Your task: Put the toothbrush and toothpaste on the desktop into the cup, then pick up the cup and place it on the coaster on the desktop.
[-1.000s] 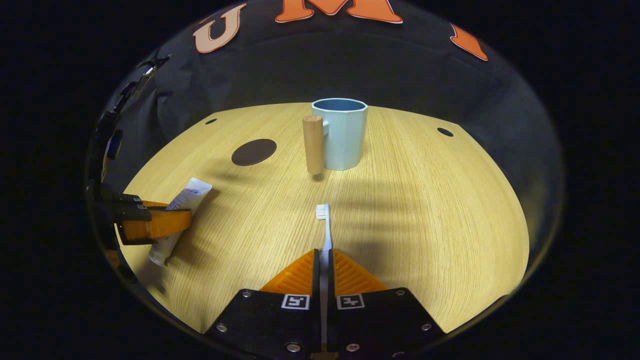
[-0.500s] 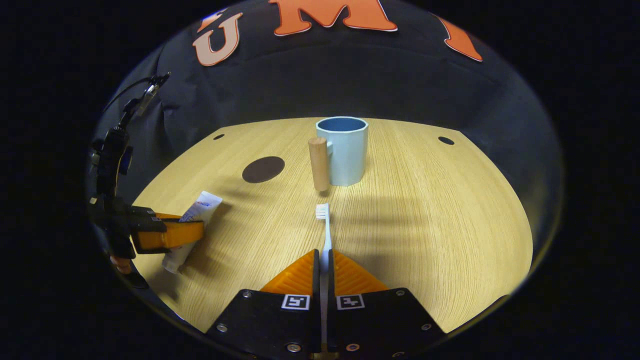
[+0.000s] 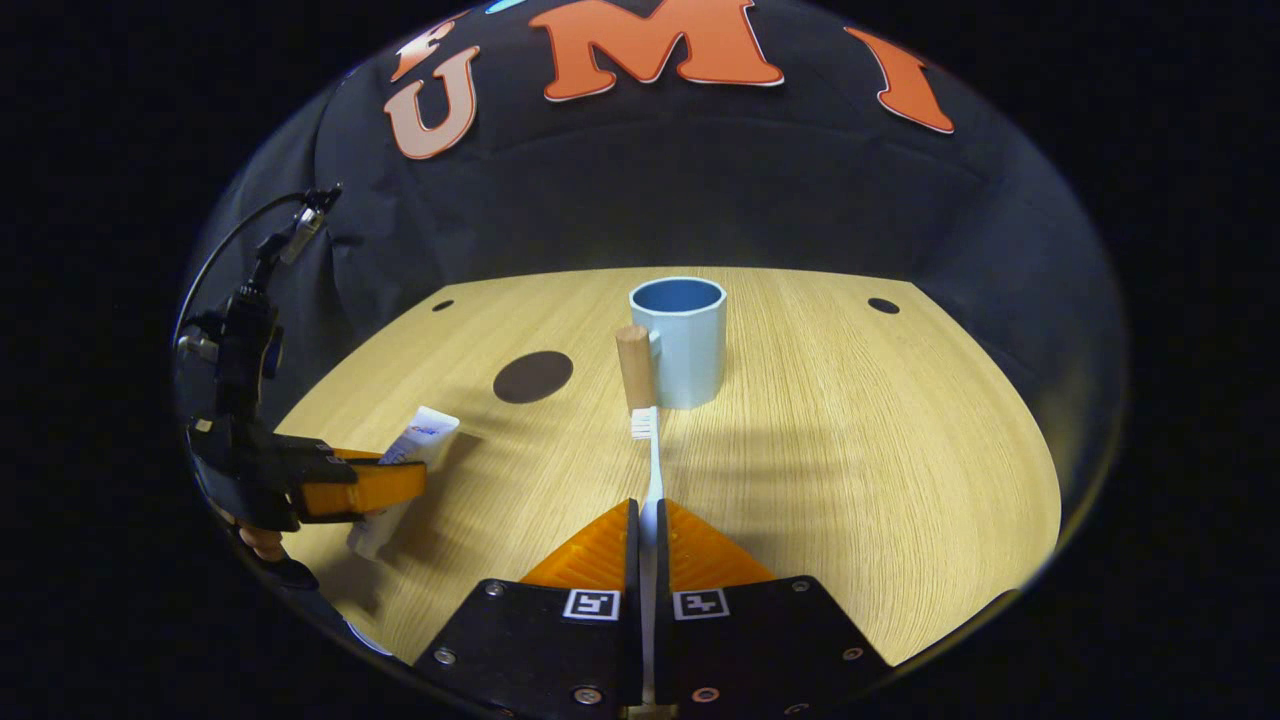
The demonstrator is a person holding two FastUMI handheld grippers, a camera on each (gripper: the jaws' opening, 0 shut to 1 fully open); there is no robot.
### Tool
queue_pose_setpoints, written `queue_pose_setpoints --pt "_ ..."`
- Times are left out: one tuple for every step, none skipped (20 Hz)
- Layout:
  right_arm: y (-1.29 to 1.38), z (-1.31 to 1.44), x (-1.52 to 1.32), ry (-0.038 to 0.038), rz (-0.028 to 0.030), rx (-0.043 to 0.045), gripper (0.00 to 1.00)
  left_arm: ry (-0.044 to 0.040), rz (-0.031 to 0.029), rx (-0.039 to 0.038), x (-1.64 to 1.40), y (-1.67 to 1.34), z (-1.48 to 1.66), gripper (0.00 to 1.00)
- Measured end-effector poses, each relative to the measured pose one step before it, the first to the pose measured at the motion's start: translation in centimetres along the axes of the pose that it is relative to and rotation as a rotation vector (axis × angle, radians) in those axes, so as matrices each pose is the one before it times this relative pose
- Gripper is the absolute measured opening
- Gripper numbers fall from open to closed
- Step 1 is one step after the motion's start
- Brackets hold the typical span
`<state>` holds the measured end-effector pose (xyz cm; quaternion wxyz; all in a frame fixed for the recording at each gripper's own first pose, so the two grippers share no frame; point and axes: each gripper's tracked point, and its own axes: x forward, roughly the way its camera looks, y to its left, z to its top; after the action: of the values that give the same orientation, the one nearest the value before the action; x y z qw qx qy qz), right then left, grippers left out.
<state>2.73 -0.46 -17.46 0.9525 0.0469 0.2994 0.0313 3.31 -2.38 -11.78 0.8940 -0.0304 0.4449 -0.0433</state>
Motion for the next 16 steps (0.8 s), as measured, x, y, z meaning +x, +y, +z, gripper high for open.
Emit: queue_pose_setpoints --pt "0.077 0.361 -0.185 -0.01303 0.00600 -0.00245 0.05 -0.00362 -0.00348 -0.00200 -0.161 -0.132 0.077 0.13" --pt "0.015 0.343 -0.065 -0.01263 0.00088 -0.00465 0.05 -0.00497 -0.00161 -0.00059 -0.195 -0.021 0.148 0.13" --pt "0.011 0.377 -0.074 -0.00952 0.00067 -0.00484 0.05 -0.00302 -0.00344 0.00366 -0.074 0.014 0.268 0.13" --pt "0.197 0.187 -0.051 0.00166 0.00565 -0.00116 0.05 -0.00607 -0.00281 0.00213 -0.220 0.010 0.494 0.13" --pt "0.172 0.303 -0.108 -0.00339 0.00477 0.00066 0.05 -0.00471 -0.00449 0.00306 -0.067 -0.119 0.301 0.12" --pt "-0.033 0.528 -0.085 -0.01067 0.00043 -0.00101 0.05 -0.00655 -0.00691 -0.00159 -0.088 -0.018 0.110 0.12" --pt "-0.012 0.453 -0.095 -0.00717 0.00045 -0.00174 0.05 -0.00458 -0.00730 -0.00204 0.058 -0.064 -0.078 0.12" --pt "0.065 0.519 0.154 -0.00973 0.00124 0.00066 0.05 -0.00567 -0.00470 -0.00109 -0.203 0.139 0.255 0.12" --pt "0.066 0.616 0.116 -0.01068 0.00271 0.00013 0.05 -0.00579 -0.00186 0.00161 -0.250 0.066 0.472 0.14" --pt "0.006 0.560 0.103 -0.01339 0.00139 0.00097 0.05 -0.00631 -0.00014 0.00145 -0.166 0.132 0.379 0.14" --pt "0.011 0.648 0.097 -0.01623 0.00150 0.00227 0.05 -0.00637 -0.00119 0.00119 0.425 -0.353 0.371 0.13" --pt "0.095 0.879 0.022 -0.01744 0.00639 0.00337 0.05 -0.00706 -0.00151 0.00037 0.157 -0.148 0.280 0.13" --pt "0.107 0.527 0.045 -0.01354 0.00951 0.00492 0.05 -0.00628 -0.00161 0.00049 0.698 -0.311 0.349 0.13" --pt "0.129 0.604 0.000 -0.02104 0.01220 0.00299 0.05 -0.00805 -0.00128 0.00099 0.143 -0.184 0.477 0.13" --pt "0.062 0.714 0.062 -0.02501 0.00543 0.00246 0.05 -0.00796 0.00142 0.00266 0.171 0.040 -0.050 0.13" --pt "0.261 0.886 0.301 -0.02325 0.00680 0.00181 0.05 -0.00758 0.00201 0.00508 -0.085 -0.018 0.208 0.13"
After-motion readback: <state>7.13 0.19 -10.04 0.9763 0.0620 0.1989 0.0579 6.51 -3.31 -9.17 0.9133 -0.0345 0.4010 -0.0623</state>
